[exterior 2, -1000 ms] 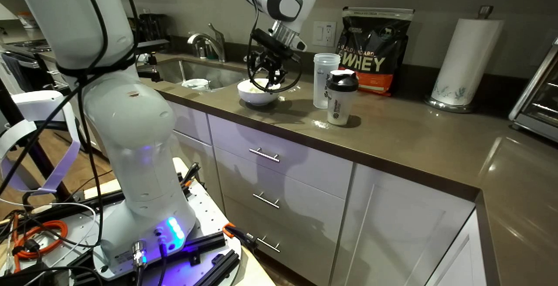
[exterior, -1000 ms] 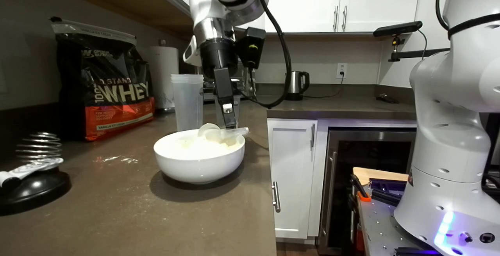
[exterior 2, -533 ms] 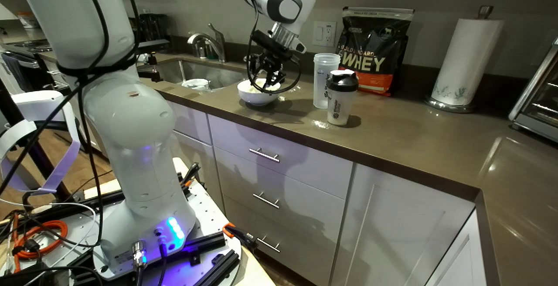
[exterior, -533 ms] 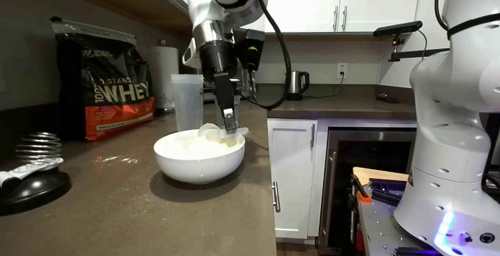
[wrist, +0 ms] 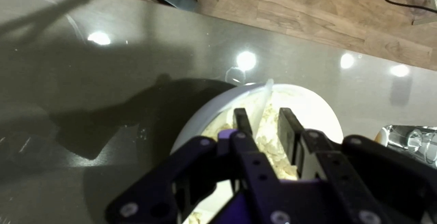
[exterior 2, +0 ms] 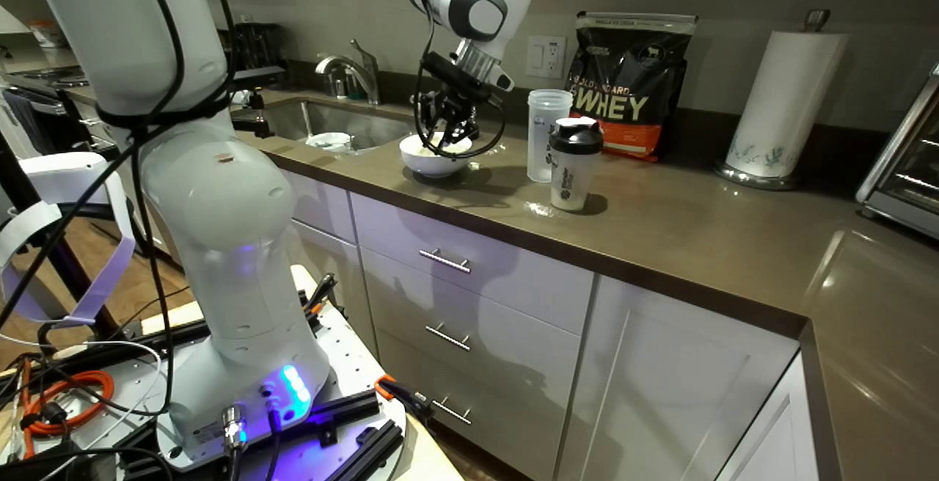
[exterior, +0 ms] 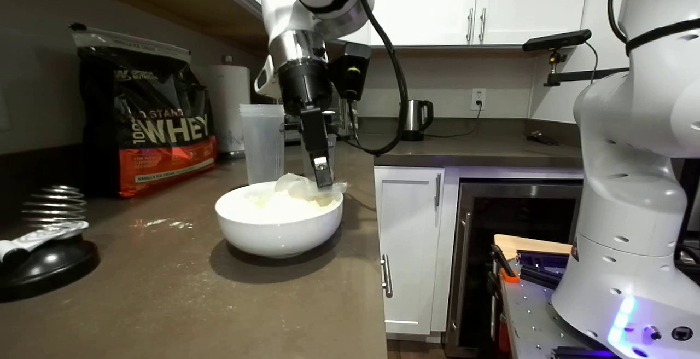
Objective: Get one scoop of the contents in the white bowl and put in the open clear cup
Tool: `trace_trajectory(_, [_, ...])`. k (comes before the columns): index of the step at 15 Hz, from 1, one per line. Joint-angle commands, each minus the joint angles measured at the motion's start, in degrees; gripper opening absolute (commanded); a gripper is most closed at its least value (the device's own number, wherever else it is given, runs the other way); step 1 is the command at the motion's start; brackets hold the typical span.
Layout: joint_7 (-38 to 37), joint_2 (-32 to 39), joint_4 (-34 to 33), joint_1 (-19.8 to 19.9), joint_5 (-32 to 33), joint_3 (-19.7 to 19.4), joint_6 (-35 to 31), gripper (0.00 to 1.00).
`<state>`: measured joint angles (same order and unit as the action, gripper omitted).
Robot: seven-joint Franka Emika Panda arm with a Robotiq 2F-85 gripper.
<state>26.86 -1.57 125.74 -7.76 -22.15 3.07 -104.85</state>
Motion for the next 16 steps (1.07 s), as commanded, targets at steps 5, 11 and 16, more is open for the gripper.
trace_trajectory(5, [0.16, -0.32, 0.44, 0.68, -1.13, 1.1, 0.68, 0.51])
trace_trajectory(11, [-0.9, -1.06, 1.29, 0.61, -1.28, 1.38, -1.97, 0.65])
trace_trajectory(16, [-1.43, -1.22, 1.65, 0.54, -1.07, 1.47, -4.75, 0.45])
